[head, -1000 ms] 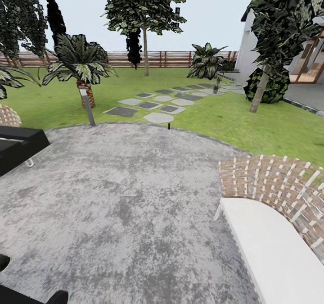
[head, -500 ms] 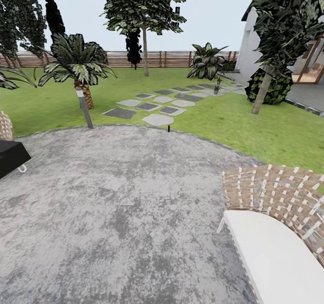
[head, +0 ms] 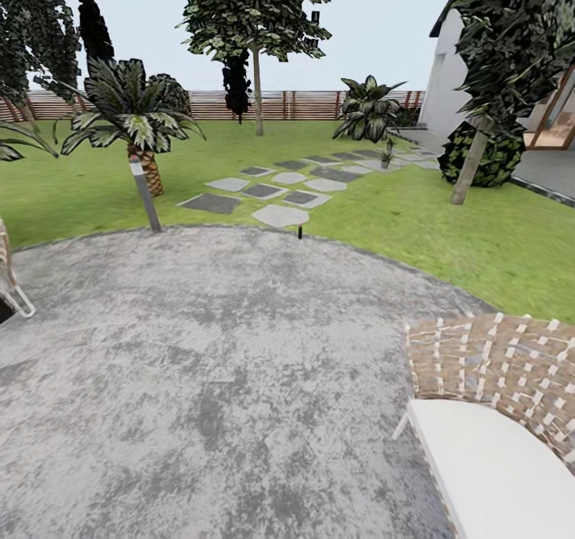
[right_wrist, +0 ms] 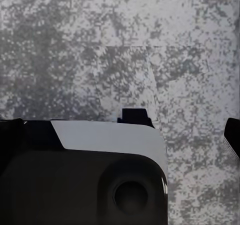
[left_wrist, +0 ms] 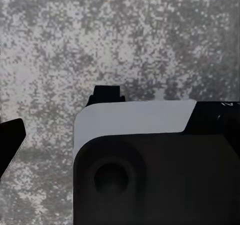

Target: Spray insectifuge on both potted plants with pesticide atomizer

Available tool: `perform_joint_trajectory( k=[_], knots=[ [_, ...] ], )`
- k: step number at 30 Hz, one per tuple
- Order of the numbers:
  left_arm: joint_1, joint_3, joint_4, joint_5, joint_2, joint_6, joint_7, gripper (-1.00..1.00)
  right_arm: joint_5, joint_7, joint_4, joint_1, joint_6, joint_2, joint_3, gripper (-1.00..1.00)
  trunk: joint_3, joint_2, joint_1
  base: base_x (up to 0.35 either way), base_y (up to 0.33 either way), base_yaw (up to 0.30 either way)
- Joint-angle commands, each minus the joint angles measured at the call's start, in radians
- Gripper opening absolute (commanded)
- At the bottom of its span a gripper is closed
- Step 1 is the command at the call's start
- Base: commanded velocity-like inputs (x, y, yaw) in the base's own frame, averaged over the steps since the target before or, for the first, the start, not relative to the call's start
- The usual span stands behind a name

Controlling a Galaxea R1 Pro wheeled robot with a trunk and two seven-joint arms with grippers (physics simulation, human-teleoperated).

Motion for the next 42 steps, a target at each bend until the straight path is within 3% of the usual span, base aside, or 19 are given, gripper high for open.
perform_joint_trajectory(
  k=[1,42],
  knots=[
    [0.0,0.002,0.001,0.0,0.0,-0.003,0.0,1.0,0.0,0.001,0.001,-0.001,-0.003,0.0,0.0,1.0,-0.001,0.0,0.0,0.301,0.0,0.0],
    [0.0,0.004,0.001,0.0,0.0,-0.003,0.0,1.0,-0.002,0.001,0.001,-0.001,-0.002,0.0,0.0,1.0,-0.001,0.0,0.0,0.32,0.0,0.0]
  ],
)
